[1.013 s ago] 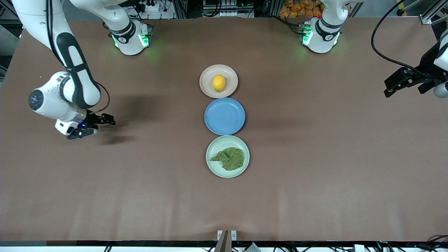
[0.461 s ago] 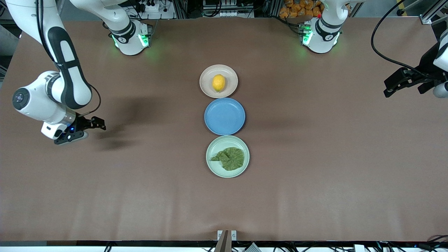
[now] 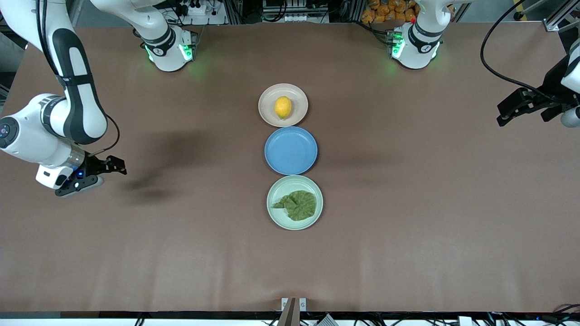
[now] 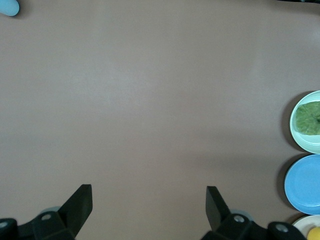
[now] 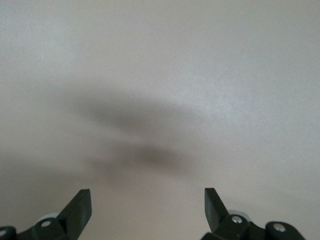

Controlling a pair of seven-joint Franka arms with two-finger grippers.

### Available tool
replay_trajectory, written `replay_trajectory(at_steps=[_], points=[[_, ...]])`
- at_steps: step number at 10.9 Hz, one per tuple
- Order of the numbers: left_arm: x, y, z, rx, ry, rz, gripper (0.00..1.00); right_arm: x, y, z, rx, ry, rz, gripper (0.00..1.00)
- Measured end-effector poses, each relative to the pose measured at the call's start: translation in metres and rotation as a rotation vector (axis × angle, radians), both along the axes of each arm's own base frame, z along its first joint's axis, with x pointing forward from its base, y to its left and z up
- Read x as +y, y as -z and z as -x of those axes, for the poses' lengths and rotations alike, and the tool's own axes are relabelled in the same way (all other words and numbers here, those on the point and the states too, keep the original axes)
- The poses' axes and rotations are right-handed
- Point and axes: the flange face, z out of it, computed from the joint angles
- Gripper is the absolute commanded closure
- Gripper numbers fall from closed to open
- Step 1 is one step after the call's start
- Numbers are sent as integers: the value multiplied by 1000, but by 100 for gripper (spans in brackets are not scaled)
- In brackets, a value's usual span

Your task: Place lemon and lettuce in plates

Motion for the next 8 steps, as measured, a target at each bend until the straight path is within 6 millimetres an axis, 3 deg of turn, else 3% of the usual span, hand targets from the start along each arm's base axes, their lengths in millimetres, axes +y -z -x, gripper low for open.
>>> replay_trajectory(at_steps=[5, 8], points=[[4, 1, 0, 2, -7, 0, 0, 2, -30, -17, -46, -14, 6, 0], [6, 3, -1, 6, -2, -1, 0, 10, -75, -22, -8, 20, -40, 0]])
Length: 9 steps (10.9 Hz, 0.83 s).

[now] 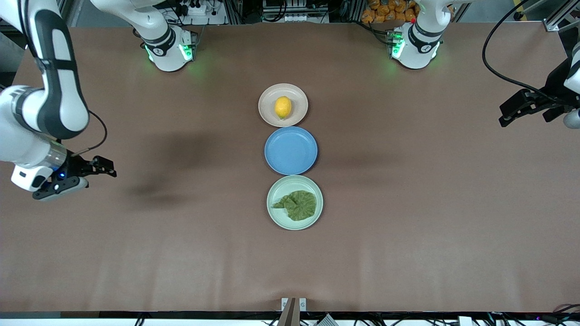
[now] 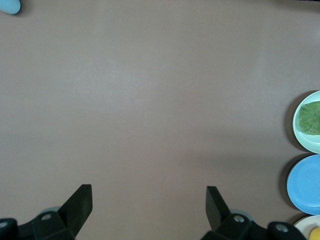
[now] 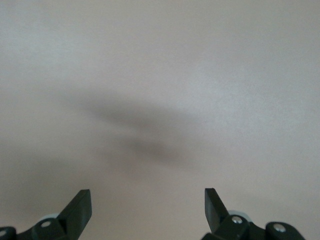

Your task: Place lemon and lettuce in plates

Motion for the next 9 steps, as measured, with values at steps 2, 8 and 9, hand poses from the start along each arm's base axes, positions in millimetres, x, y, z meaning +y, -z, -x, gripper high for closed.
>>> replay_trajectory(at_steps=[2, 8, 9], points=[[0, 0, 0, 1, 5, 0, 0, 2, -32, 0, 27, 9, 11, 0], [3, 0, 0, 1, 1, -1, 0, 9, -104, 5, 92, 70, 45, 0], [4, 0, 0, 1, 0, -1, 0, 14, -111, 5, 101, 82, 49, 0]])
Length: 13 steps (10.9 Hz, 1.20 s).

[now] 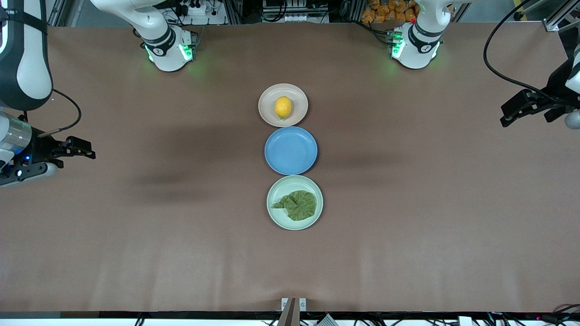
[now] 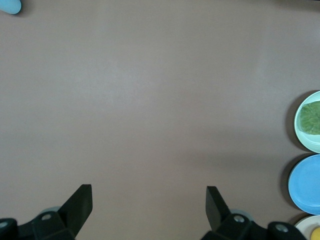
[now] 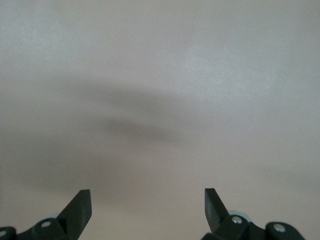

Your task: Place lemon and lettuce in plates

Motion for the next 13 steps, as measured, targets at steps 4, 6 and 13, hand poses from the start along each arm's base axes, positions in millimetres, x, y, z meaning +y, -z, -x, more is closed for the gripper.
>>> replay_trajectory(at_steps=[4, 6, 13], points=[[0, 0, 0, 1, -1, 0, 0, 13, -39, 8, -26, 68, 39, 0], [0, 0, 0, 0, -1, 0, 0, 18, -57, 14, -49, 91, 41, 0], [0, 0, 0, 0, -1, 0, 0, 15, -135, 20, -173, 95, 63, 0]])
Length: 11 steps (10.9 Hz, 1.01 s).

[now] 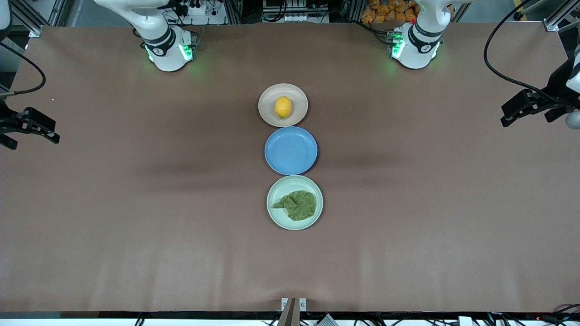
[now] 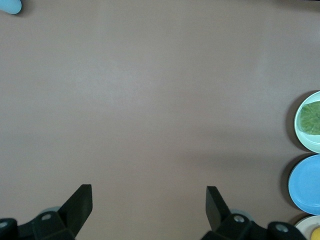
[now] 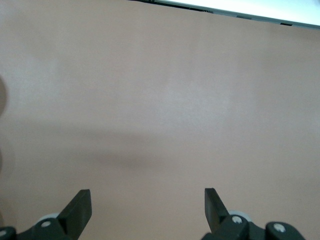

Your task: Place lemon and lettuce in plates

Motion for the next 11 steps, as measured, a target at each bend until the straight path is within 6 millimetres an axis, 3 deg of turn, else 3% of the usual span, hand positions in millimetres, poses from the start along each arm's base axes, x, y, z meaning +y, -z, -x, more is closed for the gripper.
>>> replay_trajectory(at_steps=[3, 6, 11], points=[[0, 0, 0, 0, 0, 0, 0, -3, -10, 1, -4, 21, 9, 0], [0, 0, 0, 0, 0, 0, 0, 8, -15, 5, 28, 129, -30, 0], [-2, 0, 0, 2, 59, -4, 0, 1, -14, 7, 36, 159, -56, 0]])
